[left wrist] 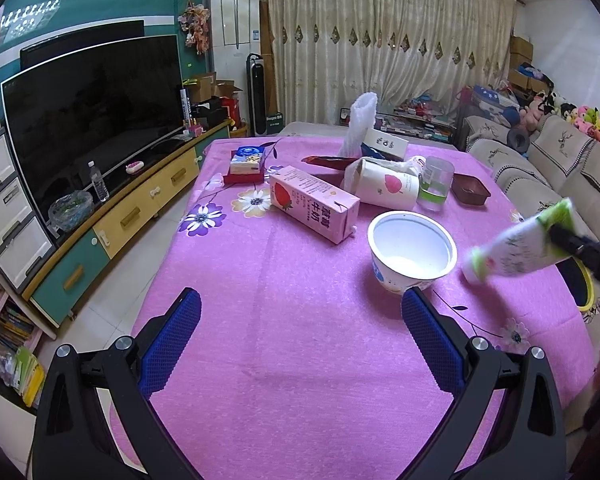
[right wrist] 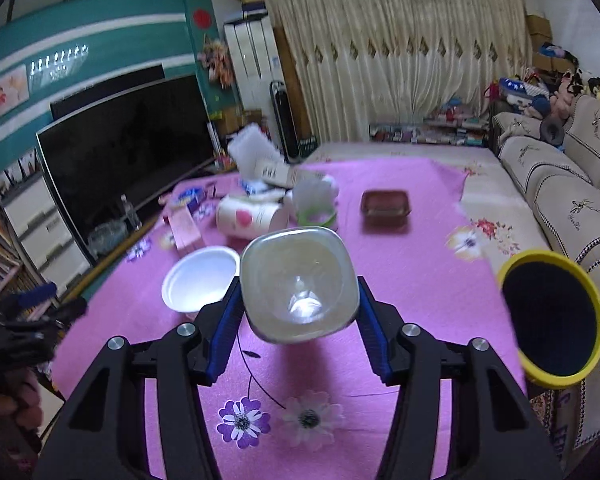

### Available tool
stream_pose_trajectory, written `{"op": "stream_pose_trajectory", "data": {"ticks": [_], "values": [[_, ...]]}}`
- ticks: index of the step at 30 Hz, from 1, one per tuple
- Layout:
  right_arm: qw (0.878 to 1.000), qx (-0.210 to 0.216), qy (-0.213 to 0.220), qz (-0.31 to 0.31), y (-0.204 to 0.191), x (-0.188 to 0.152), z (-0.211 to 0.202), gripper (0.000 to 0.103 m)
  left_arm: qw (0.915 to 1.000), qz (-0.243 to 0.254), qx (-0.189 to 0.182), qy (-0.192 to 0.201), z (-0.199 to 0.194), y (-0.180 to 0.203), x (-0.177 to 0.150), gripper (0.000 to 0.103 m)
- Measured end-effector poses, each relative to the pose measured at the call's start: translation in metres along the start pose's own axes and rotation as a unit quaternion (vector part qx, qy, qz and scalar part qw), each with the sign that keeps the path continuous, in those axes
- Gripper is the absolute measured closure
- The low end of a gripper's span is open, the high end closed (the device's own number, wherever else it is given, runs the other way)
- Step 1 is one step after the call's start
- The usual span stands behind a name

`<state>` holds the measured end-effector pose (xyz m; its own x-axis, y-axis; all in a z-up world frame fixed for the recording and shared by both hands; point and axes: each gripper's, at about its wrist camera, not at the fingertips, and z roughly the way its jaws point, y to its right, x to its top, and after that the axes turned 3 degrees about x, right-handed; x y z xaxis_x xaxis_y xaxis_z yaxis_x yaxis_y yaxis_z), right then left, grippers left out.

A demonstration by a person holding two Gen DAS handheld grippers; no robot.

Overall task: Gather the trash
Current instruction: 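Carry the bottle over the yellow bin and open the right gripper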

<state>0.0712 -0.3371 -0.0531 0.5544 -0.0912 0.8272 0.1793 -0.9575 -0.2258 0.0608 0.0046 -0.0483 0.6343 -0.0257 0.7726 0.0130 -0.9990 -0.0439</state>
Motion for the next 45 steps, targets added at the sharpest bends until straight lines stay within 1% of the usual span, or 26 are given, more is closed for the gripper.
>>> {"op": "stream_pose_trajectory", "data": {"ticks": [9, 12, 15, 17, 19, 22, 25, 26, 28, 30, 32, 35, 38, 40, 45], "values": [[1.000, 0.022, -0.004, 0.009, 0.006, -0.001, -0.018, 0.052, 0.9999, 0.009, -0.004, 0.004, -0.001, 0.007, 0.000, 0.004], [0.999, 0.027, 0.000, 0.018, 0.012, 0.002, -0.023, 0.052, 0.9999, 0.012, -0.006, 0.007, -0.002, 0.009, 0.000, 0.004], [0.999, 0.020, 0.016, 0.029, 0.027, 0.011, -0.036, 0.052, 0.9998, 0.017, -0.010, 0.008, -0.003, 0.013, 0.001, 0.004], [0.999, 0.005, 0.033, 0.037, 0.041, 0.018, -0.048, 0.052, 0.9996, 0.023, -0.014, 0.009, -0.002, 0.018, 0.003, 0.004], [0.997, -0.020, 0.052, 0.045, 0.057, 0.026, -0.060, 0.052, 0.9994, 0.027, -0.018, 0.009, -0.001, 0.023, 0.004, 0.004], [0.991, -0.085, 0.082, 0.057, 0.092, 0.037, -0.077, 0.052, 0.9990, 0.034, -0.027, 0.010, 0.001, 0.034, 0.007, 0.004], [0.982, -0.149, 0.092, 0.077, 0.132, 0.042, -0.080, 0.052, 0.9986, 0.039, -0.035, 0.010, 0.005, 0.044, 0.008, 0.004], [0.977, -0.175, 0.088, 0.086, 0.150, 0.042, -0.075, 0.052, 0.9984, 0.041, -0.037, 0.008, 0.006, 0.047, 0.009, 0.004], [0.971, -0.206, 0.067, 0.104, 0.178, 0.037, -0.061, 0.052, 0.9981, 0.047, -0.041, 0.004, 0.010, 0.055, 0.010, 0.004], [0.967, -0.221, 0.044, 0.119, 0.201, 0.029, -0.045, 0.052, 0.9977, 0.052, -0.042, -0.002, 0.015, 0.062, 0.011, 0.004], [0.962, -0.238, 0.009, 0.131, 0.223, 0.018, -0.021, 0.052, 0.9974, 0.056, -0.044, -0.007, 0.019, 0.067, 0.012, 0.004], [0.955, -0.253, -0.045, 0.148, 0.252, 0.000, 0.018, 0.052, 0.9970, 0.060, -0.048, -0.011, 0.023, 0.074, 0.015, 0.004], [0.946, -0.267, -0.089, 0.163, 0.272, -0.014, 0.048, 0.052, 0.9965, 0.065, -0.050, -0.012, 0.026, 0.082, 0.017, 0.004], [0.942, -0.270, -0.106, 0.171, 0.285, -0.023, 0.058, 0.052, 0.9961, 0.069, -0.053, -0.014, 0.030, 0.087, 0.018, 0.004], [0.932, -0.277, -0.142, 0.184, 0.300, -0.042, 0.076, 0.052, 0.9947, 0.079, -0.059, -0.025, 0.042, 0.097, 0.018, 0.004]]}}
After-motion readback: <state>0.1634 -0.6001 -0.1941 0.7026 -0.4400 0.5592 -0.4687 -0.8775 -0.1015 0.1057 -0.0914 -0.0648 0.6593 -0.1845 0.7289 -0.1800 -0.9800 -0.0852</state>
